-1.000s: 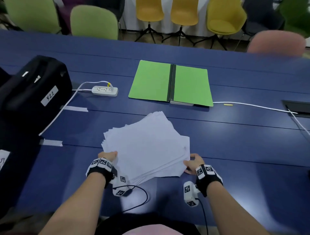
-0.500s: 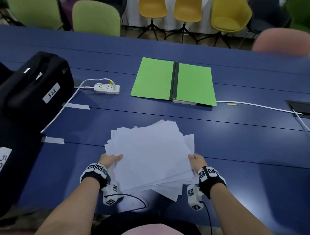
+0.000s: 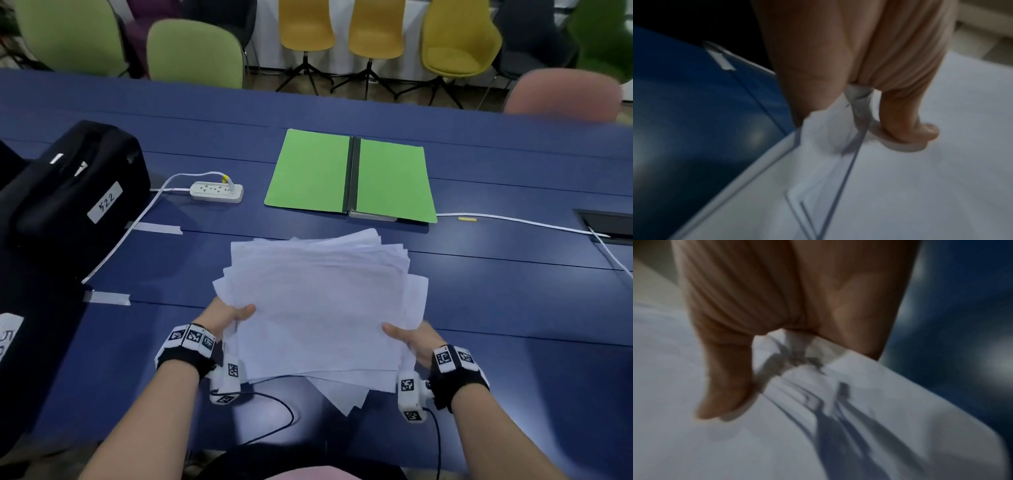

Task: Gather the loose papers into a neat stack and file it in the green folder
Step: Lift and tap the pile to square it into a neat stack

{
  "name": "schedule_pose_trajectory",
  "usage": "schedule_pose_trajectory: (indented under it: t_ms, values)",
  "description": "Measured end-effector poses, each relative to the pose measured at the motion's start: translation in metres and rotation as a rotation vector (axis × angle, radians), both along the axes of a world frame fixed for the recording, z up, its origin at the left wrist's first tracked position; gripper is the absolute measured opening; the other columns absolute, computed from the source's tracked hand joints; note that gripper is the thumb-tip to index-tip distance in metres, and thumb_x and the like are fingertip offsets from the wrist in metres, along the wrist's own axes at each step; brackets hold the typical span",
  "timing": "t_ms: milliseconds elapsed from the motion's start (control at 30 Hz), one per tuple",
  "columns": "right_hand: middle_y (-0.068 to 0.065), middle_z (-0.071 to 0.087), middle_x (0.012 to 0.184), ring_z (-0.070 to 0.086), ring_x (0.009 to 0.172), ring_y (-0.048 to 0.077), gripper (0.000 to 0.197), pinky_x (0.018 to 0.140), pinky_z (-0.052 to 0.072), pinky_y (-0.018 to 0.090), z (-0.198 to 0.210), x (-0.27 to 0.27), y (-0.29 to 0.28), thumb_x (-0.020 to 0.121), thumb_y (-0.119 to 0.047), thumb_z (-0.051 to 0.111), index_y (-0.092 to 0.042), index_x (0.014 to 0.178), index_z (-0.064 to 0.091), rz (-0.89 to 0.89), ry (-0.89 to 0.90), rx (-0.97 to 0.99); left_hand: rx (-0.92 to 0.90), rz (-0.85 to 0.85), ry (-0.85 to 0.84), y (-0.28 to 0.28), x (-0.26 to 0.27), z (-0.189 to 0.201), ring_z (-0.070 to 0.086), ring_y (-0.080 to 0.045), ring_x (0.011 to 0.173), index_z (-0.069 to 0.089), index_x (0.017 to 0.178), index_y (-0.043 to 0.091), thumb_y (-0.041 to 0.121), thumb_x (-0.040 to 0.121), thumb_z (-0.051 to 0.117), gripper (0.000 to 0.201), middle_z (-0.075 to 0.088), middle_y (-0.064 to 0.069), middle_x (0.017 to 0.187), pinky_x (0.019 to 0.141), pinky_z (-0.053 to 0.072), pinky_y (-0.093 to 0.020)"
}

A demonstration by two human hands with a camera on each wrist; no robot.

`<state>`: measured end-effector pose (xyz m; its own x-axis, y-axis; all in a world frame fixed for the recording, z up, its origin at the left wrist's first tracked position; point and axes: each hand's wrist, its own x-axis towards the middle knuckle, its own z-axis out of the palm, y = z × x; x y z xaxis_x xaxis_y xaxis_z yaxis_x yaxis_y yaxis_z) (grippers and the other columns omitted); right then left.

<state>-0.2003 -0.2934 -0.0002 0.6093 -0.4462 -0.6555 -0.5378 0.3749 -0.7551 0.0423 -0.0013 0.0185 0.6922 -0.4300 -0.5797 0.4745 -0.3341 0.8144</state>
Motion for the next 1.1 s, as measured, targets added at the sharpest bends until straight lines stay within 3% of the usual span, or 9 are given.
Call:
schedule_pose_trajectory:
  t_ms: [200, 300, 433, 600, 733, 800, 900, 1000, 1100]
  values:
    - [0.005, 0.057, 0.078, 0.056, 0.068, 0.018, 0.021, 0.05, 0.047, 0.022, 0.079, 0.046, -0.008, 0.083, -0.01, 0.07, -0.008, 0.082, 0.049, -0.361, -0.126, -0.387, -0.182, 0.009, -0.221, -0.053, 0.009, 0.045, 0.057, -0.025, 0.115, 0.052, 0.128, 0.004, 0.001, 0.091, 0.057, 0.038, 0.058, -0.013, 0.131, 0.104, 0.041, -0.039]
    - [-0.008, 0.062, 0.061, 0.057, 0.041, -0.003, 0.022, 0.038, 0.046, 0.012, 0.112, 0.053, -0.016, 0.081, -0.004, 0.071, -0.016, 0.071, 0.056, -0.493, -0.369, -0.407, -0.287, 0.053, -0.264, -0.071, 0.014, 0.064, 0.067, -0.018, 0.094, 0.063, 0.1, 0.014, 0.001, 0.092, 0.056, 0.017, 0.072, -0.002, 0.1, 0.093, 0.05, -0.032]
    - [-0.001, 0.066, 0.083, 0.064, 0.057, -0.009, 0.024, 0.061, 0.057, 0.013, 0.088, 0.047, -0.026, 0.071, -0.007, 0.08, -0.014, 0.083, 0.06, -0.402, -0.307, -0.422, -0.263, 0.038, -0.329, -0.068, 0.015, 0.058, 0.068, -0.014, 0.073, 0.066, 0.089, 0.015, -0.01, 0.078, 0.069, 0.028, 0.074, 0.006, 0.078, 0.075, 0.056, -0.028]
    - [0.019, 0.065, 0.107, 0.062, 0.054, 0.002, 0.036, 0.044, 0.047, 0.005, 0.037, 0.035, -0.007, 0.074, 0.007, 0.073, 0.012, 0.108, 0.06, -0.393, -0.088, -0.327, -0.167, -0.005, -0.232, -0.061, 0.006, 0.028, 0.068, -0.011, 0.08, 0.068, 0.097, 0.01, -0.008, 0.076, 0.072, 0.028, 0.073, 0.004, 0.085, 0.087, 0.054, -0.034]
    - [0.019, 0.068, 0.106, 0.063, 0.081, 0.019, 0.032, 0.067, 0.057, 0.024, 0.043, 0.045, -0.008, 0.075, 0.002, 0.074, 0.012, 0.104, 0.064, -0.455, -0.141, -0.331, -0.189, 0.109, -0.218, -0.076, 0.003, 0.031, 0.066, 0.0, 0.063, 0.064, 0.106, 0.004, -0.009, 0.081, 0.066, 0.028, 0.07, 0.01, 0.075, 0.083, 0.046, -0.035]
    - [0.012, 0.076, 0.086, 0.065, 0.07, 0.012, 0.015, 0.075, 0.055, 0.038, 0.059, 0.053, -0.014, 0.072, 0.003, 0.076, 0.003, 0.085, 0.069, -0.449, -0.202, -0.37, -0.216, 0.165, -0.224, -0.081, 0.005, 0.036, 0.066, 0.008, 0.06, 0.06, 0.114, 0.002, -0.007, 0.086, 0.061, 0.029, 0.069, 0.015, 0.075, 0.09, 0.047, -0.037]
    - [-0.018, 0.073, 0.068, 0.064, 0.063, -0.002, 0.03, 0.073, 0.054, 0.026, 0.096, 0.057, -0.021, 0.072, 0.011, 0.073, -0.019, 0.074, 0.071, -0.401, -0.418, -0.49, -0.284, 0.153, -0.255, -0.079, 0.01, 0.049, 0.066, 0.012, 0.072, 0.054, 0.117, 0.014, -0.005, 0.087, 0.06, 0.035, 0.066, 0.011, 0.095, 0.088, 0.051, -0.023]
    - [-0.019, 0.074, 0.081, 0.067, 0.076, 0.0, 0.043, 0.077, 0.055, 0.018, 0.118, 0.052, -0.023, 0.07, 0.014, 0.073, -0.027, 0.082, 0.074, -0.3, -0.573, -0.597, -0.293, 0.115, -0.269, -0.071, 0.013, 0.054, 0.066, 0.002, 0.088, 0.056, 0.121, 0.012, -0.002, 0.08, 0.07, 0.045, 0.067, 0.002, 0.107, 0.066, 0.05, -0.004]
    - [-0.009, 0.076, 0.083, 0.07, 0.078, 0.008, 0.043, 0.08, 0.056, 0.032, 0.084, 0.048, -0.02, 0.065, 0.008, 0.08, -0.012, 0.101, 0.069, -0.3, -0.475, -0.518, -0.237, 0.109, -0.248, -0.062, 0.014, 0.041, 0.068, -0.012, 0.089, 0.064, 0.11, 0.009, -0.01, 0.066, 0.078, 0.05, 0.073, 0.002, 0.098, 0.065, 0.054, -0.012]
